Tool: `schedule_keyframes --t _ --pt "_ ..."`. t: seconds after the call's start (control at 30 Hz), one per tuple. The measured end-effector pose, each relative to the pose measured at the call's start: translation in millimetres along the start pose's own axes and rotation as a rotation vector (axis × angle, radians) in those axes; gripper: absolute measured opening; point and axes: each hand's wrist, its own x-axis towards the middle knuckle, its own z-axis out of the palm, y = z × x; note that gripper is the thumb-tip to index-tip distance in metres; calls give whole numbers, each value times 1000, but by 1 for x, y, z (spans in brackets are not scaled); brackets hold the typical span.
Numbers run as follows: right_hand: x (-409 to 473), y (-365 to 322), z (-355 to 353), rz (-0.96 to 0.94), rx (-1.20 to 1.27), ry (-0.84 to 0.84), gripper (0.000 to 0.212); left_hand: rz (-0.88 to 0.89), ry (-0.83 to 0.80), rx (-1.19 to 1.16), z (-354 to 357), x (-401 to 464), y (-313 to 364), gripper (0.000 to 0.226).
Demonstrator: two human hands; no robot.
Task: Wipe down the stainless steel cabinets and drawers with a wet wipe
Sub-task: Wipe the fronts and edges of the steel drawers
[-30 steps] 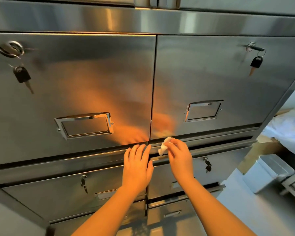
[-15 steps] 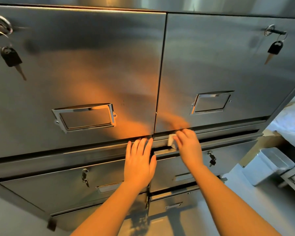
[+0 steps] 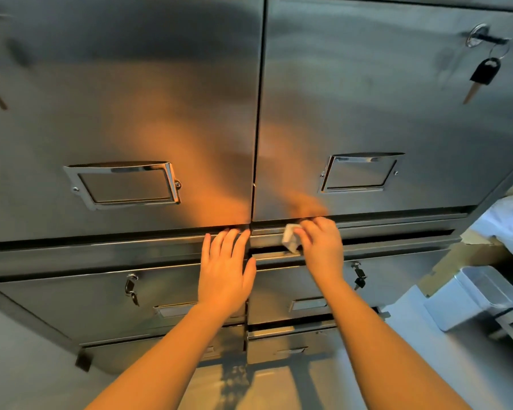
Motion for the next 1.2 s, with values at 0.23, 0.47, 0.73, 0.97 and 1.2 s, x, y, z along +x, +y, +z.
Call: schedule_keyframes --t 0.23,0.47,0.73,0.97,1.2 --pt "1 4 -2 -10 -13 41 9 -95 117 -40 6 1 30 47" --pt "-4 -5 8 -151 14 -8 18 -10 81 -50 18 5 62 49" --pt "18 119 -56 58 49 13 18 64 65 -20 39 17 104 47" --pt "32 187 -94 139 135 45 14 62 100 63 58 38 143 48" --pt "43 241 -129 158 82 22 15 1 202 46 74 41 151 49"
